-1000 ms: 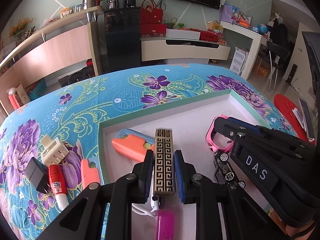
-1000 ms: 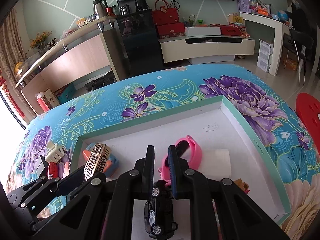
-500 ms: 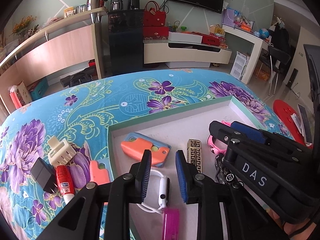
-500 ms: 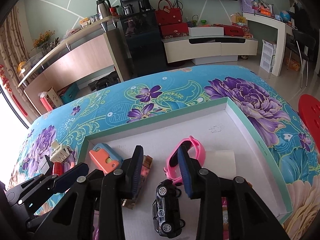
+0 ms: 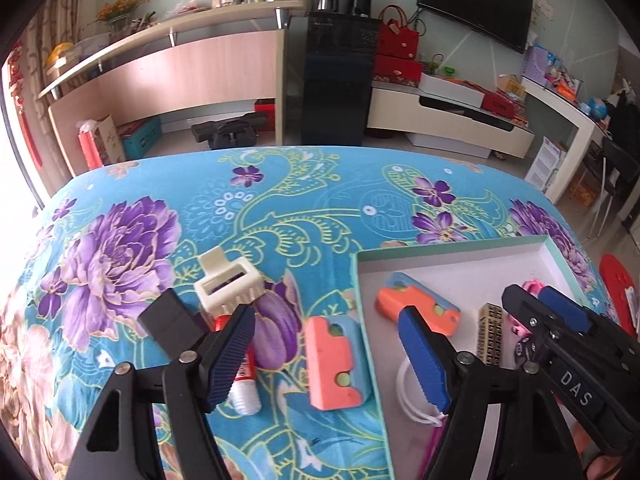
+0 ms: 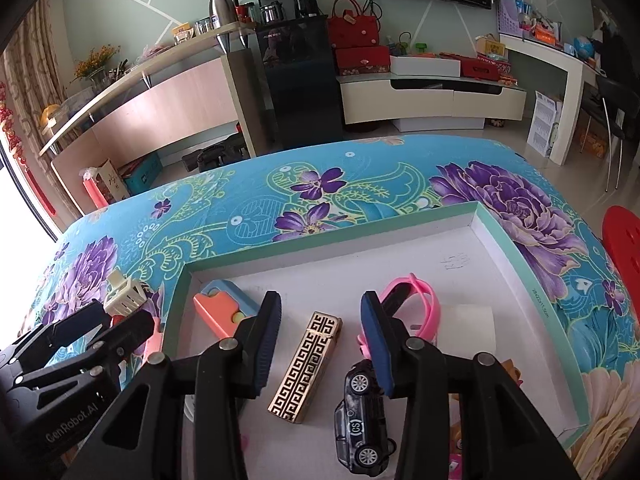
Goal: Organize rigid objects
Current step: 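Withdraw both grippers from the tray back toward the pile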
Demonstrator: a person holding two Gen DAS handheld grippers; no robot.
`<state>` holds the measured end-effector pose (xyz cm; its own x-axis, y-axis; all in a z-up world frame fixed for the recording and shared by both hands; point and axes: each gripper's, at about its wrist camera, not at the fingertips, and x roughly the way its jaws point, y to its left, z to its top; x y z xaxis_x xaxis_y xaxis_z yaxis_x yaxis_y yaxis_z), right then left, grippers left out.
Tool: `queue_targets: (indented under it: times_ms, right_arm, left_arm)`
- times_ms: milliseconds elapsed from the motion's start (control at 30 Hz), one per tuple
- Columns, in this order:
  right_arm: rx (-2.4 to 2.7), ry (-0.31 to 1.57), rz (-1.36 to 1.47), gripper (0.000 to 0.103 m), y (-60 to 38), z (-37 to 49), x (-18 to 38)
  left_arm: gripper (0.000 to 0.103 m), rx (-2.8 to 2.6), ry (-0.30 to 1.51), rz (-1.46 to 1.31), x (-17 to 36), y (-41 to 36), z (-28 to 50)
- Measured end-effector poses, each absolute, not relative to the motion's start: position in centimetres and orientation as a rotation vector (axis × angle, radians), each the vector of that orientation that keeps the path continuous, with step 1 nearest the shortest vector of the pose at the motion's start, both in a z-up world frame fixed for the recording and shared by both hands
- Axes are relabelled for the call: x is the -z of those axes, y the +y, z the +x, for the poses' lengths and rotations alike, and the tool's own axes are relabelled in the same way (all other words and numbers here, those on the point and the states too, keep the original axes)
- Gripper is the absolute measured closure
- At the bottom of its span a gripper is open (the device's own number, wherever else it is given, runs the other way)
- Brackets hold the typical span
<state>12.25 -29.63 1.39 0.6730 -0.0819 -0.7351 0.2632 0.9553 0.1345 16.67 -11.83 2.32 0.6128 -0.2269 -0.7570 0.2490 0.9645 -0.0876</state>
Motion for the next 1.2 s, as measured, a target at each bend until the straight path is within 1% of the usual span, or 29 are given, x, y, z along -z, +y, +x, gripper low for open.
queue_targets:
  times_ms: [33,100,167,300,400,467,500,533,567,600,867,933,967,1200]
  right_arm:
    - [0.190,0.812,0.226,0.050,-29.1,12.4,-1.4]
    - [0.172,0.813,0.202,0.048,-28.1,12.7,-1.4]
    - [0.152,0.812,0.181,0.046,-27.2,13.0,-1.5]
    - [0.124,0.823,0.158,0.044,-25.3,13.6,-1.3]
    - [0.097,0.830,0.136,0.044,-23.9,13.9,-1.2]
    - [0.081,0.833,0.128,0.044,-23.0,14.2,-1.1]
    - [0.071,0.833,0.128,0.042,-22.5,14.3,-1.1]
    - [0.060,0.833,0.130,0.038,-22.1,14.4,-1.1]
    - [0.051,0.834,0.130,0.025,-21.7,14.4,-1.1]
    - [0.043,0.831,0.129,0.020,-21.3,14.5,-1.1]
    - [-0.002,0.834,0.093,0.019,-18.4,15.2,-0.8]
    - [-0.011,0.839,0.088,0.015,-17.7,15.4,-0.5]
    - [-0.014,0.844,0.085,0.010,-17.3,15.5,-0.3]
    - [-0.076,0.850,0.083,0.009,-14.3,16.1,0.2]
  left_arm:
    - [0.021,0.252,0.871,0.016,-2.3,-11.1,16.9]
    - [0.014,0.213,0.880,-0.014,-2.2,-9.6,17.4]
    - [0.010,0.176,0.891,-0.047,-2.0,-8.2,17.8]
    - [0.009,0.112,0.905,-0.089,-1.8,-5.8,18.4]
    - [0.000,0.057,0.910,-0.104,-1.7,-4.3,18.6]
    - [0.000,0.034,0.909,-0.123,-1.7,-3.3,18.7]
    - [0.000,0.024,0.907,-0.132,-1.7,-2.8,18.8]
    - [0.000,0.015,0.903,-0.141,-1.8,-2.3,18.8]
    - [0.000,0.004,0.897,-0.150,-1.8,-1.8,18.8]
    - [0.000,-0.009,0.893,-0.158,-1.8,-1.3,18.8]
    - [0.000,-0.120,0.884,-0.259,-1.4,3.4,19.0]
    - [0.000,-0.135,0.885,-0.304,-1.2,4.6,18.9]
    - [0.000,-0.145,0.885,-0.318,-1.1,5.1,18.9]
    - [0.000,-0.171,0.881,-0.361,-0.7,7.1,18.6]
